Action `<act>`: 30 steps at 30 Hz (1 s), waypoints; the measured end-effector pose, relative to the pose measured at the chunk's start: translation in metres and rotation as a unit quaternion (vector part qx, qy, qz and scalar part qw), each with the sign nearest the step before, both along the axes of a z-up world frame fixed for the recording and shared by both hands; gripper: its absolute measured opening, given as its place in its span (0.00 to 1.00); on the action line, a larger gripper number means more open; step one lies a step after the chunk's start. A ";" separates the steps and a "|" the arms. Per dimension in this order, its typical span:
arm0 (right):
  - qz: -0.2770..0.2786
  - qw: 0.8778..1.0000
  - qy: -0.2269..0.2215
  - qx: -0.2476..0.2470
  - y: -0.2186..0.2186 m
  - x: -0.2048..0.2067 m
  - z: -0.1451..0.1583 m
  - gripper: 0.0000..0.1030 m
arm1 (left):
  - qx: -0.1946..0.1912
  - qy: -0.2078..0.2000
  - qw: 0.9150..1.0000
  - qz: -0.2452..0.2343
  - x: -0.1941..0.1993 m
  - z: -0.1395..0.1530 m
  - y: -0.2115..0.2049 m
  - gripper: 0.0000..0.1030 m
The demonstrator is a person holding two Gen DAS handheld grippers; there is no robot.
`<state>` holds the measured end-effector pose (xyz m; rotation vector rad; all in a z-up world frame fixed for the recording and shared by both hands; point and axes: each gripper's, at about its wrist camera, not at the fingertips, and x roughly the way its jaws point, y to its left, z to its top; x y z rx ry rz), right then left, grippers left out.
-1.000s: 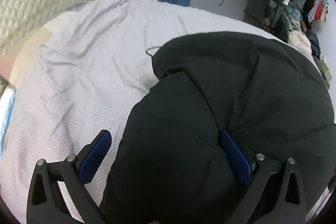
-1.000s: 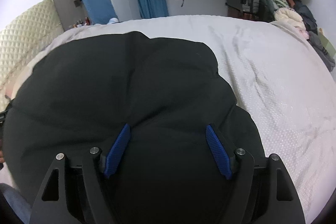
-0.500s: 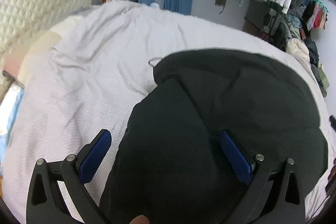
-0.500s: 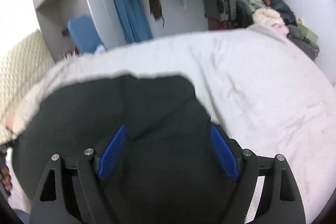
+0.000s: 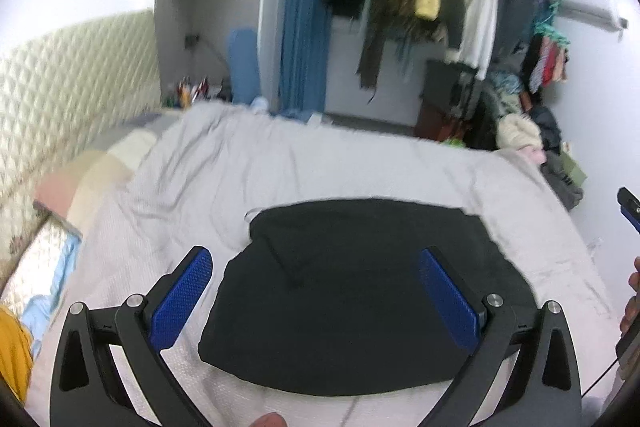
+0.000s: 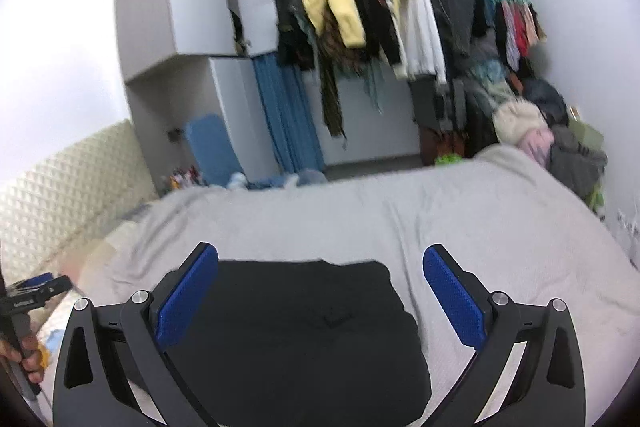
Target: Fold large clothes
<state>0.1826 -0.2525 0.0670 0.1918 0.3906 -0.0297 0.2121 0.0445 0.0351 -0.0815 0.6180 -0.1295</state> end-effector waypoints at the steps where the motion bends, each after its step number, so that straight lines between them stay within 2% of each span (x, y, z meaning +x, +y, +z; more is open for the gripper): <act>1: 0.007 1.000 -0.008 -0.001 0.004 -0.008 0.008 1.00 | 0.000 -0.006 1.000 -0.003 -0.009 0.007 -0.004 1.00; 6: 0.033 0.998 -0.050 -0.017 0.028 -0.052 0.037 1.00 | -0.006 -0.045 0.999 -0.025 -0.061 0.042 -0.022 1.00; 10: 0.051 0.995 -0.081 -0.020 0.042 -0.085 0.055 1.00 | -0.015 -0.065 0.998 -0.012 -0.096 0.061 -0.026 1.00; 15: 0.065 0.992 -0.104 -0.021 0.055 -0.109 0.061 1.00 | -0.010 -0.092 0.996 -0.019 -0.138 0.075 -0.039 1.00; 18: 0.081 0.991 -0.104 -0.023 0.067 -0.122 0.055 1.00 | -0.015 -0.092 0.995 -0.031 -0.158 0.074 -0.048 1.00; 24: 0.086 0.993 -0.080 -0.014 0.084 -0.142 0.021 1.00 | -0.004 -0.101 0.994 -0.050 -0.195 0.064 -0.070 1.00; 30: 0.074 0.995 -0.058 -0.026 0.099 -0.150 -0.002 1.00 | 0.017 -0.086 0.994 -0.061 -0.201 0.035 -0.086 1.00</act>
